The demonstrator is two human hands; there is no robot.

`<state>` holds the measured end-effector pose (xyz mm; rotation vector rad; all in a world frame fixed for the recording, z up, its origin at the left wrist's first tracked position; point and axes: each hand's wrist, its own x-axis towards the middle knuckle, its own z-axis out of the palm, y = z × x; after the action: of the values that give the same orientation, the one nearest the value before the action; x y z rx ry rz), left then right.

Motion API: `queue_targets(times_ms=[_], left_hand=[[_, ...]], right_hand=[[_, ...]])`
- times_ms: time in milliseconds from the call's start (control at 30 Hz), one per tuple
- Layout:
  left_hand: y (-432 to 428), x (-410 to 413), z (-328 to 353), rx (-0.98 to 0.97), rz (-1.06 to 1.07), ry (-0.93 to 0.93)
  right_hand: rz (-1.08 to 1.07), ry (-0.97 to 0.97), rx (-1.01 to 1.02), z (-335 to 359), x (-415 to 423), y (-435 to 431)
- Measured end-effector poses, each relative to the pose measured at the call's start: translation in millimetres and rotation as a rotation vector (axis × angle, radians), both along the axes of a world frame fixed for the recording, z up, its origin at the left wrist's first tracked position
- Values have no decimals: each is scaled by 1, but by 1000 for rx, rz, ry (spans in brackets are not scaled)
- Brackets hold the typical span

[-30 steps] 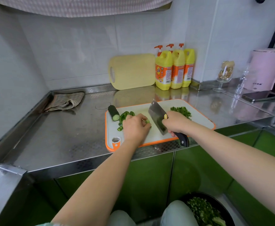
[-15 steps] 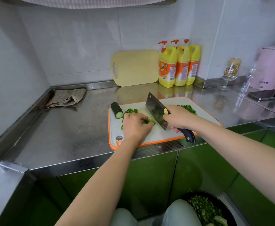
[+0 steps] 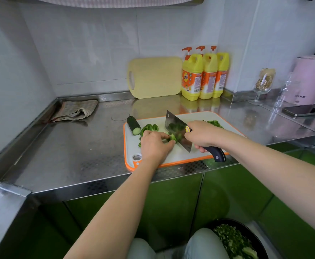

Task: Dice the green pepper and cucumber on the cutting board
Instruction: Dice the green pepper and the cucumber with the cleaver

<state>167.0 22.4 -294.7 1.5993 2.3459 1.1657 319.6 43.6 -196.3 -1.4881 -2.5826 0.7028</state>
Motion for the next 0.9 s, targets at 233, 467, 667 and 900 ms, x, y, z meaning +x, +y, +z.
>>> queue_targets(times_ms=[233, 467, 667, 900], left_hand=[[-2, 4, 5, 9, -20, 21], [-1, 4, 6, 11, -22, 20], [0, 5, 5, 27, -20, 2], [-3, 8, 6, 34, -5, -18]], right_hand=[[-6, -21, -17, -4, -6, -2], [-28, -71, -55, 0, -11, 8], [-41, -98, -64, 3, -13, 10], [-50, -46, -39, -18, -24, 7]])
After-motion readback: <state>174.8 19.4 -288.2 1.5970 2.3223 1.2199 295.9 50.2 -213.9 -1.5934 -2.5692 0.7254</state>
